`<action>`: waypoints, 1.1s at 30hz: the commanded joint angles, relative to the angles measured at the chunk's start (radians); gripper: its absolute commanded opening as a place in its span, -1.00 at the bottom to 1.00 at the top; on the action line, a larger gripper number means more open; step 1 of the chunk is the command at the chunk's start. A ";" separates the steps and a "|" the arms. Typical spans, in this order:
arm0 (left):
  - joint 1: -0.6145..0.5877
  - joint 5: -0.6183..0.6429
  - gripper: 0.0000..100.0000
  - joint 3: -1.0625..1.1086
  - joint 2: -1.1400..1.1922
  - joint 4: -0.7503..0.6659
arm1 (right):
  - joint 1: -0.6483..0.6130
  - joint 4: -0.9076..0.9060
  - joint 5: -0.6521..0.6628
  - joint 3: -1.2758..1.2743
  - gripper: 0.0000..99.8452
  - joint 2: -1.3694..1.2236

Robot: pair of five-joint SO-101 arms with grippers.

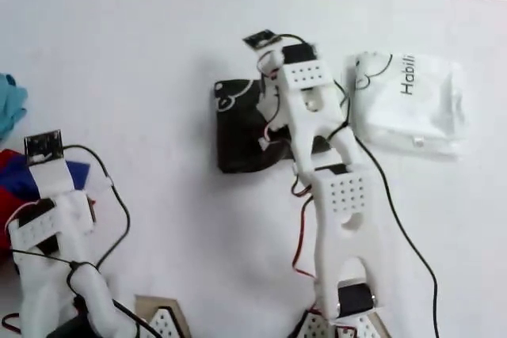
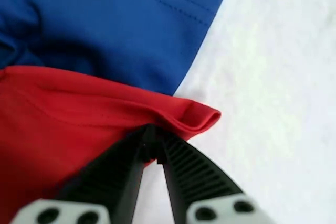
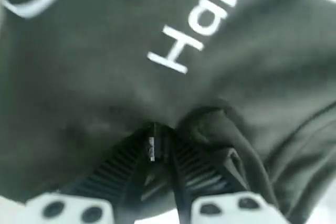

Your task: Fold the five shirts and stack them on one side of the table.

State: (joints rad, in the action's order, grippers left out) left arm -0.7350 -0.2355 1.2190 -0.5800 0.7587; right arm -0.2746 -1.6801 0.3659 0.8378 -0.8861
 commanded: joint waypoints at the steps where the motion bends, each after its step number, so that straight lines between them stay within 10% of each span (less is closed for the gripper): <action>1: 0.011 0.000 -0.95 -0.002 -0.025 -0.014 | 0.013 -0.065 0.081 0.041 -0.96 0.131; 20: 0.011 0.000 -0.95 -0.002 -0.023 -0.014 | 0.160 -0.088 0.279 -0.361 -0.96 0.429; 33: 0.011 0.000 -0.95 -0.002 -0.023 -0.014 | -0.018 0.298 0.107 -0.359 -0.96 0.348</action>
State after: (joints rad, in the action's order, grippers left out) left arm -0.7350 -0.2355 1.2190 -0.5800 0.7587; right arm -0.2731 -1.4300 0.4872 0.4664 -0.4856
